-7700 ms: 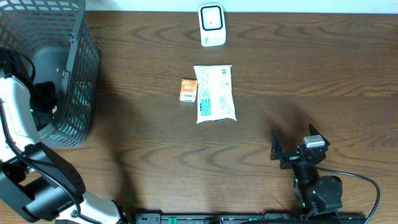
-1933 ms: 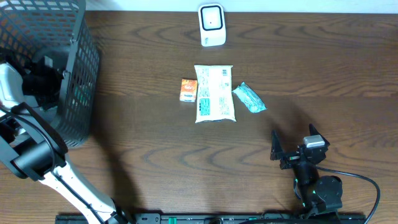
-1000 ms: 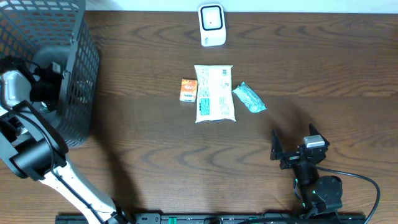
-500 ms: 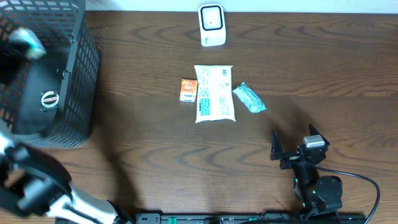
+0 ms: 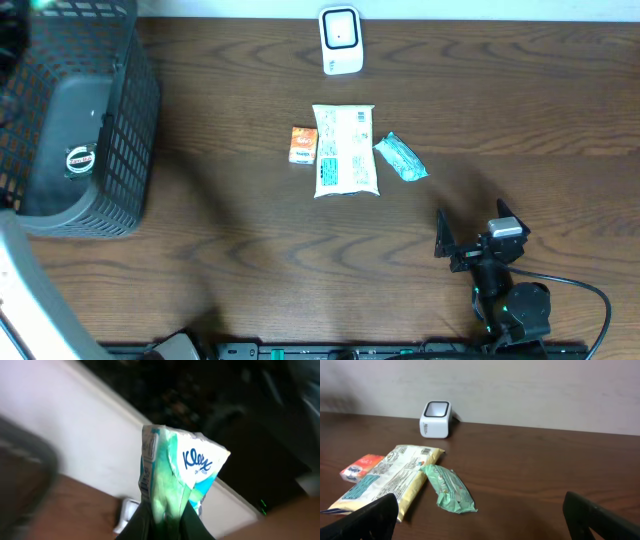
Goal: Scan the item barcode
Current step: 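Reach into the basket and grasp the small Kleenex tissue pack, then hold the Kleenex pack in front of the scanner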
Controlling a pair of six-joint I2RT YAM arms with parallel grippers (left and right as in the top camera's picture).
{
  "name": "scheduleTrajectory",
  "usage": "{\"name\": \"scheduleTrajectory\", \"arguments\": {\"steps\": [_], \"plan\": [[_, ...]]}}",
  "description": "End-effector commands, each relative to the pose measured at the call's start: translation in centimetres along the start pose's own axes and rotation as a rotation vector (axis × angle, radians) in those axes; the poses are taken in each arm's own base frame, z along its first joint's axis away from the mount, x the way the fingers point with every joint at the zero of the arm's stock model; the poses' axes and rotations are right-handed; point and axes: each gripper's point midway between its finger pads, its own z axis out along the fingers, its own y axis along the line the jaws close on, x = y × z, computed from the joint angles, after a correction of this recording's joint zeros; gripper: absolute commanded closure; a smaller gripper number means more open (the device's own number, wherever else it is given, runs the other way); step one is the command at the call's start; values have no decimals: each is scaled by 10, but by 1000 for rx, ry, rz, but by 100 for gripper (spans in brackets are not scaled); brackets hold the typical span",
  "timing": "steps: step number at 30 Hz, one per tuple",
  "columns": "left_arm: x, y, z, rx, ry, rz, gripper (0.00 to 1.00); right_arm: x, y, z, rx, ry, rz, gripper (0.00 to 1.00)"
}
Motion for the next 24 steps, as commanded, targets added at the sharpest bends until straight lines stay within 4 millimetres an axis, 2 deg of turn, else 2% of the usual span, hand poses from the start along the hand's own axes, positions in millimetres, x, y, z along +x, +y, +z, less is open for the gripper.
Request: {"name": "scheduleTrajectory", "arguments": {"steps": [1, 3, 5, 7, 8, 10, 15, 19, 23, 24], "plan": [[34, -52, 7, 138, 95, 109, 92, 1, -2, 0, 4, 4, -10, 1], [64, -72, 19, 204, 179, 159, 93, 1, -2, 0, 4, 4, -10, 1], [95, -81, 32, 223, 264, 152, 93, 1, -2, 0, 4, 4, -10, 1], [131, -76, 50, 168, 353, 114, 93, 1, -2, 0, 4, 4, -10, 1], [164, -67, 67, 86, 425, 100, 93, 1, -2, 0, 4, 4, -10, 1], [198, -59, 86, 9, 492, 111, 92, 1, -2, 0, 4, 4, -10, 1], [287, -67, 135, -5, 655, 166, 93, 1, -2, 0, 4, 4, -10, 1], [352, -66, 175, -16, 726, 187, 93, 1, -2, 0, 4, 4, -10, 1], [417, -46, 212, -98, 765, 169, 92, 1, -2, 0, 4, 4, -10, 1], [428, -43, 217, -107, 774, 165, 92, 1, -2, 0, 4, 4, -10, 1]]}}
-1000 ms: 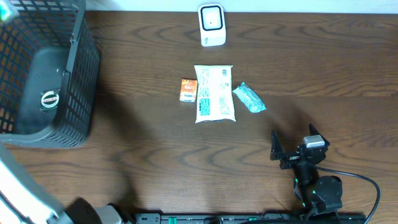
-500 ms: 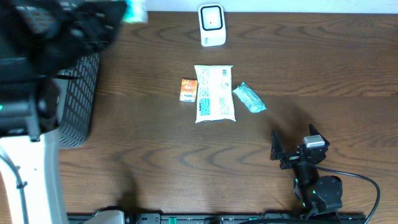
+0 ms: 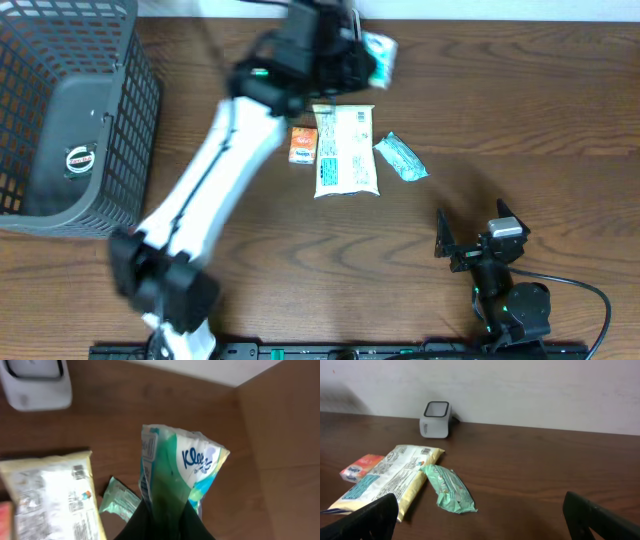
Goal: Scan the item barcode
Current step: 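Hold the Kleenex pack in front of the scanner, then release the Kleenex pack on the table at right, then reach into the basket and grasp the green Zam-Buk ointment tin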
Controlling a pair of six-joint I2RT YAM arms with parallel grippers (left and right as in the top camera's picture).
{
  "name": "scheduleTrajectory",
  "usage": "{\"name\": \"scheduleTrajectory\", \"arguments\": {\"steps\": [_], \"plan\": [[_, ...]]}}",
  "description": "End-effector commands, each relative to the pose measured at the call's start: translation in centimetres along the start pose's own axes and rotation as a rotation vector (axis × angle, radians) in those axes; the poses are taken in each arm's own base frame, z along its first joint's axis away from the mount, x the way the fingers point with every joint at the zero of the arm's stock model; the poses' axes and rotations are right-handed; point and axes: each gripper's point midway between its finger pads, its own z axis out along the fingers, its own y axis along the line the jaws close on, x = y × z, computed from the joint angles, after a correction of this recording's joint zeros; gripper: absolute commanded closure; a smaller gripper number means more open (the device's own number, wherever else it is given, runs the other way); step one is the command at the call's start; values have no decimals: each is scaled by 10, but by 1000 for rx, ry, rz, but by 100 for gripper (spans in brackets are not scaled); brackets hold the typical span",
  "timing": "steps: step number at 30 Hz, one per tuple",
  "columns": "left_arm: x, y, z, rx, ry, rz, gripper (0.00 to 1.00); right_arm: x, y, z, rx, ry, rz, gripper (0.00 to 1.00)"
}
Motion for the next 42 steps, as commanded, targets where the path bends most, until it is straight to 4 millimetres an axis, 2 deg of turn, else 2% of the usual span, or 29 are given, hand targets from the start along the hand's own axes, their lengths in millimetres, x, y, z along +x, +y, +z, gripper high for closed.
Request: {"name": "scheduleTrajectory", "arguments": {"steps": [1, 6, 9, 10, 12, 15, 17, 19, 24, 27, 30, 32, 36, 37, 39, 42], "plan": [[18, 19, 52, -88, 15, -45, 93, 1, -2, 0, 4, 4, -10, 1], [54, 29, 118, -92, 75, -139, 92, 1, -2, 0, 4, 4, -10, 1], [71, 29, 147, -82, 92, -156, 92, 1, -2, 0, 4, 4, -10, 1], [79, 28, 157, -76, 100, -150, 86, 1, -2, 0, 4, 4, -10, 1], [89, 29, 168, -78, 116, -144, 83, 1, -2, 0, 4, 4, -10, 1], [102, 31, 177, -87, 140, -133, 72, 1, -2, 0, 4, 4, -10, 1], [102, 31, 177, -90, 139, -132, 55, 1, -2, 0, 4, 4, -10, 1], [99, 31, 176, -85, 133, -126, 43, 1, -2, 0, 4, 4, -10, 1], [79, 32, 160, -64, 113, -56, 40, 1, -2, 0, 4, 4, -10, 1], [49, 26, 135, -26, 66, -39, 40, 1, -2, 0, 4, 4, -10, 1], [4, 17, 91, 12, -34, 0, 39, 1, -2, 0, 4, 4, -10, 1], [-27, 10, 53, 30, -118, 54, 39, 1, -2, 0, 4, 4, -10, 1], [-93, 6, -47, 21, -335, 194, 39, 1, -2, 0, 4, 4, -10, 1], [-108, 12, -74, -11, -396, 213, 39, 1, -2, 0, 4, 4, -10, 1], [-136, 38, -130, -133, -523, 211, 35, 1, -2, 0, 4, 4, -10, 1], [-168, 102, -210, -405, -696, 156, 33, 1, -2, 0, 4, 4, -10, 1]]}}
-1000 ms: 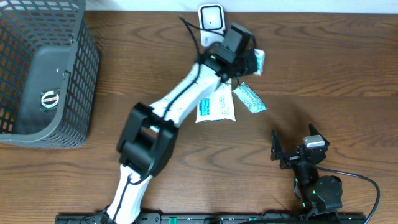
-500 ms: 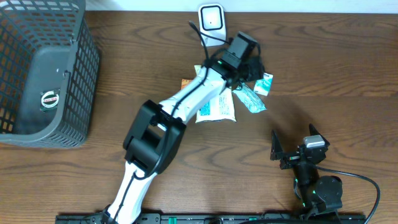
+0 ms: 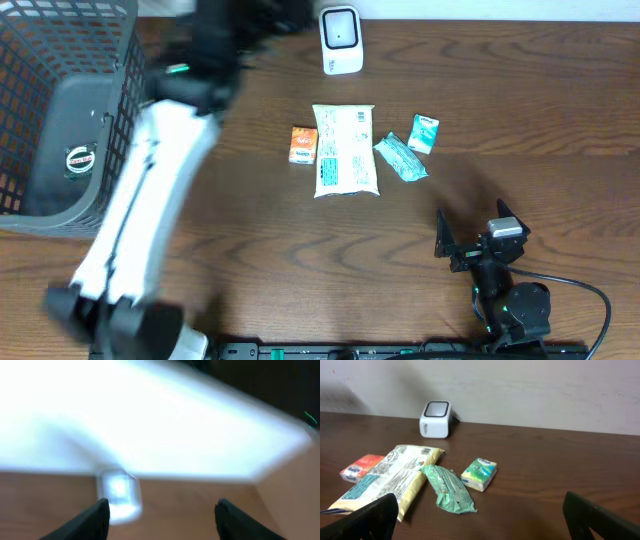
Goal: Scan the item barcode
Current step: 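Reach into the basket and grasp the green Zam-Buk ointment tin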
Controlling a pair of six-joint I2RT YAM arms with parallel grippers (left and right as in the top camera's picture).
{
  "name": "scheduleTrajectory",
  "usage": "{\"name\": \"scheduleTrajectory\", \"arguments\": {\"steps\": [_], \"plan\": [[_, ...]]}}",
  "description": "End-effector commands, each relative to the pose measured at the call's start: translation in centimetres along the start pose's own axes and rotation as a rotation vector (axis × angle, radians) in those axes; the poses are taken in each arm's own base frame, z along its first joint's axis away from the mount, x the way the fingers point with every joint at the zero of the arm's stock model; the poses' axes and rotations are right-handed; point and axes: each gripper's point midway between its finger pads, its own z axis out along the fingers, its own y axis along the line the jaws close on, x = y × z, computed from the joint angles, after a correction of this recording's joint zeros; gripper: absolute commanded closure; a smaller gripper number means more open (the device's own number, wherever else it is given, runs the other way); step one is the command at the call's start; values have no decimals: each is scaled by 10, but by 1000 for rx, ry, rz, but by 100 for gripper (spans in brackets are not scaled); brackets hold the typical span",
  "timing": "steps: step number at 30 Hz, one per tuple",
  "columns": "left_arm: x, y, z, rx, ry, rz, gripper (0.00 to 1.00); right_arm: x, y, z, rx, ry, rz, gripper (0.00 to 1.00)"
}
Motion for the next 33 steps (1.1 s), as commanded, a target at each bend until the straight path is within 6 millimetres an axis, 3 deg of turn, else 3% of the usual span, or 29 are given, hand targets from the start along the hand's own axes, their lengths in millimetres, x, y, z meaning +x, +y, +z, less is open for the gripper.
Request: {"name": "scheduleTrajectory", "arguments": {"steps": [1, 3, 6, 7, 8, 10, 13, 15, 20, 26, 33], "plan": [[-57, 99, -46, -381, -171, 84, 33, 1, -2, 0, 5, 4, -9, 1], [-80, 163, -83, -604, -248, 39, 28, 1, -2, 0, 5, 4, -9, 1], [-84, 235, -123, -788, -275, -93, 18, 1, -2, 0, 5, 4, -9, 1], [-75, 267, -139, -859, -274, -201, 17, 1, -2, 0, 5, 4, -9, 1], [-71, 278, -145, -884, -273, -244, 17, 1, -2, 0, 5, 4, -9, 1], [-51, 319, -165, -982, -262, -400, 17, 1, -2, 0, 5, 4, -9, 1], [-26, 363, -175, -1067, -218, -509, 13, 1, -2, 0, 5, 4, -9, 1], [-10, 385, -176, -1113, -156, -516, 11, 1, -2, 0, 5, 4, -9, 1], [29, 434, -169, -1172, 118, -306, 10, 1, -2, 0, 5, 4, -9, 1], [90, 463, -164, -1142, 517, -87, 11, 1, -2, 0, 5, 4, -9, 1], [151, 487, -159, -1131, 720, -141, 10, 1, -2, 0, 5, 4, -9, 1]]}}
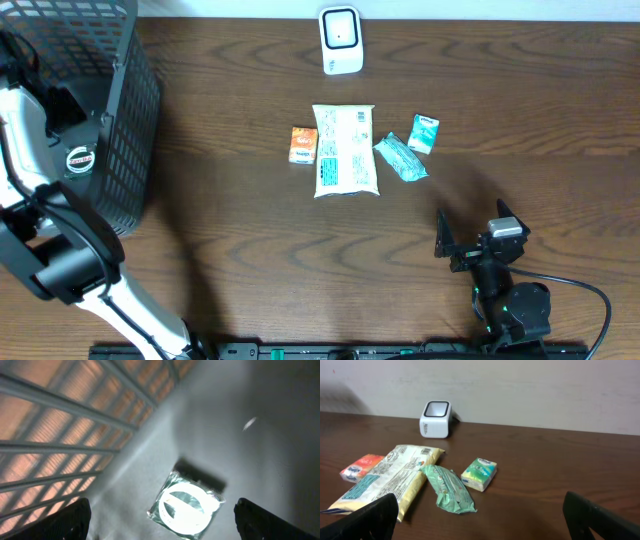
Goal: Scan the item barcode
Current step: 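Reach into the basket and grasp the green Zam-Buk ointment tin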
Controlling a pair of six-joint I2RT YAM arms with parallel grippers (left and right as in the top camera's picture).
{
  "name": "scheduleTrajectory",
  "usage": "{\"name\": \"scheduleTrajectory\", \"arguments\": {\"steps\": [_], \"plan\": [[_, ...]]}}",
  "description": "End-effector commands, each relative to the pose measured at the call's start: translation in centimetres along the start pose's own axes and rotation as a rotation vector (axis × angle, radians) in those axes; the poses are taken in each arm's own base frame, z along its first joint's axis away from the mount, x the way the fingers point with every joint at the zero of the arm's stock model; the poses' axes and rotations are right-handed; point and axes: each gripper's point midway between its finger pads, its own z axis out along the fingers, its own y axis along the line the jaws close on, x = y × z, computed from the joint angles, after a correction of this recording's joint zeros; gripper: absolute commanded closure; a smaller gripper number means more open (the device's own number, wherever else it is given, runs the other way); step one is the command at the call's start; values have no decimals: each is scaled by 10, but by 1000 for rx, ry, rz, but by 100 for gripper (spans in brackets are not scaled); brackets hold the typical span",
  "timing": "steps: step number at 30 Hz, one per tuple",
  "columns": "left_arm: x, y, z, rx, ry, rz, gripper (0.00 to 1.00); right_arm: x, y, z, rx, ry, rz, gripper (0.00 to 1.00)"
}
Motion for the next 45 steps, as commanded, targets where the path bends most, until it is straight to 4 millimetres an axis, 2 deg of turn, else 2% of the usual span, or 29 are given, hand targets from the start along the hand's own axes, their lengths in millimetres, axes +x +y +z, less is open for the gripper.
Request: {"name": "scheduleTrajectory", "arguments": {"steps": [1, 4, 6, 11, 15, 17, 27, 29, 30, 32, 33, 36, 41, 45], "plan": [[16, 1, 24, -18, 75, 78, 10, 1, -2, 0, 5, 4, -9, 1], [25, -6, 40, 3, 118, 120, 10, 1, -2, 0, 5, 4, -9, 1], [31, -18, 47, 69, 138, 201, 10, 1, -2, 0, 5, 4, -9, 1], [31, -30, 50, 134, 132, 235, 10, 1, -2, 0, 5, 4, -9, 1], [39, -30, 54, 141, 148, 283, 10, 1, -2, 0, 5, 4, -9, 1], [49, -30, 59, 145, 171, 316, 10, 1, -2, 0, 5, 4, -9, 1], [82, -26, 87, 143, 222, 307, 10, 1, -2, 0, 5, 4, -9, 1], [85, -22, 90, 141, 229, 300, 21, 1, -2, 0, 5, 4, -9, 1], [85, -21, 90, 140, 230, 296, 33, 1, -2, 0, 5, 4, -9, 1], [84, -19, 90, 137, 231, 273, 42, 1, -2, 0, 5, 4, -9, 1], [84, -19, 89, 135, 230, 256, 42, 1, -2, 0, 5, 4, -9, 1], [80, -18, 85, 130, 218, 216, 59, 1, -2, 0, 5, 4, -9, 1], [62, -17, 60, 125, 154, 168, 60, 1, -2, 0, 5, 4, -9, 1], [30, -8, 18, 123, 33, 71, 59, 1, -2, 0, 5, 4, -9, 1]]}}
